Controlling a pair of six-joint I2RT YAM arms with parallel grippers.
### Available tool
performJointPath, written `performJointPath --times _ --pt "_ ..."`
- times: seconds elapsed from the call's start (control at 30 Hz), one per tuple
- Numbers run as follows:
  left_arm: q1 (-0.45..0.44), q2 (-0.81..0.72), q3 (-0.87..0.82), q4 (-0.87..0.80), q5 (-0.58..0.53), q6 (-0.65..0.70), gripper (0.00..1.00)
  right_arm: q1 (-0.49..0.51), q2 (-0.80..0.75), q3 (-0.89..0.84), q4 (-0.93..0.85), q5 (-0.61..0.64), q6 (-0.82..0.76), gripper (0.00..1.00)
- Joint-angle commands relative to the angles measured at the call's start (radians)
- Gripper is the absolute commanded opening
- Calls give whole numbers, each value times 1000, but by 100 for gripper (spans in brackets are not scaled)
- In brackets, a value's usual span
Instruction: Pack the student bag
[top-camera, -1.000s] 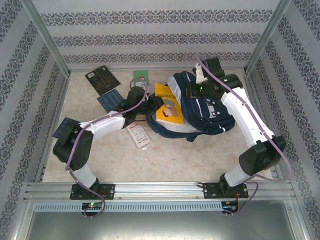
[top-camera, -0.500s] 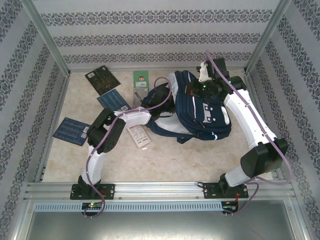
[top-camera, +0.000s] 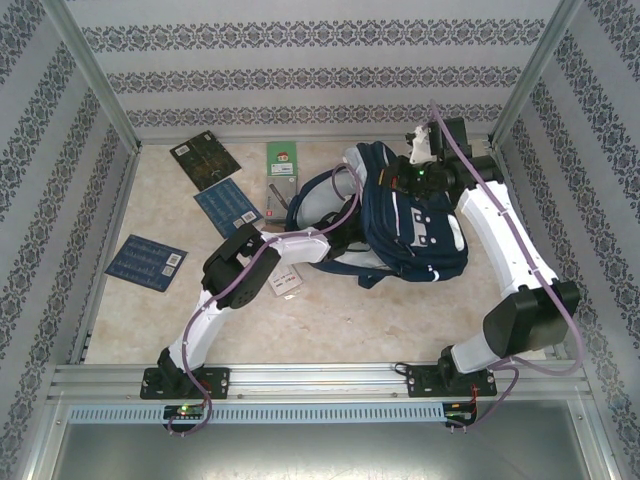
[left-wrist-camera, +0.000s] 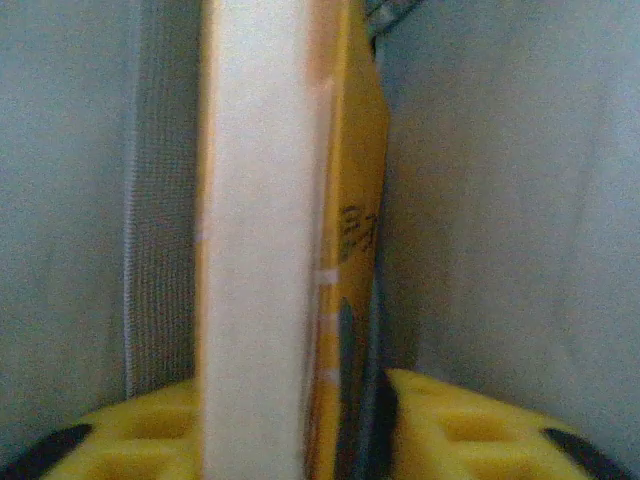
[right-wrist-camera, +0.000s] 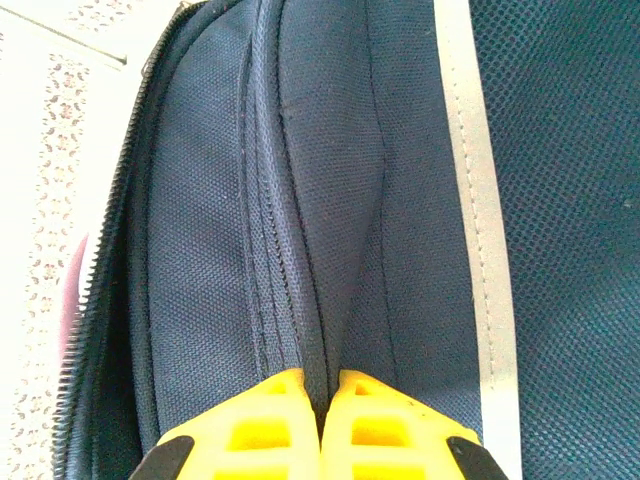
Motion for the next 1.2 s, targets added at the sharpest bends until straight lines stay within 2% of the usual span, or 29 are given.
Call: performJointPath --times 0.0,0.1,0.17,0.23,0.4,0.67,0.83,0.9,1.0,1.13,1.17 --pt "-9 -71 9 -84 -57 48 65 -26 -54 -8 110 -59 -8 0" --pt "-9 -126 -13 -145 -81 92 83 -39 -57 -19 101 -51 -28 0" --pt "-7 -161 -18 -205 -94 117 89 -49 -59 -31 100 -52 -37 0" --pt "-7 -199 -15 -294 -127 145 99 -60 -63 -46 102 -52 -41 0" --pt "2 -295 -22 -522 -213 207 100 -74 -61 -78 107 -40 -61 0" --pt "28 -507 -126 -711 -264 251 100 -83 -56 -128 50 109 -174 0" --pt "56 -656 -201 -822 -303 274 100 -81 -39 -176 54 132 -216 0" --pt "80 -713 -233 -867 -323 285 100 -75 -29 -193 65 128 -220 4" --pt "142 -797 -287 -936 -346 300 100 -56 -13 -213 84 127 -221 20" --pt "272 -907 -380 -1007 -350 321 100 -11 -9 -225 108 155 -200 39" --pt "312 -931 -401 -1028 -350 333 100 5 -9 -223 108 171 -198 40"
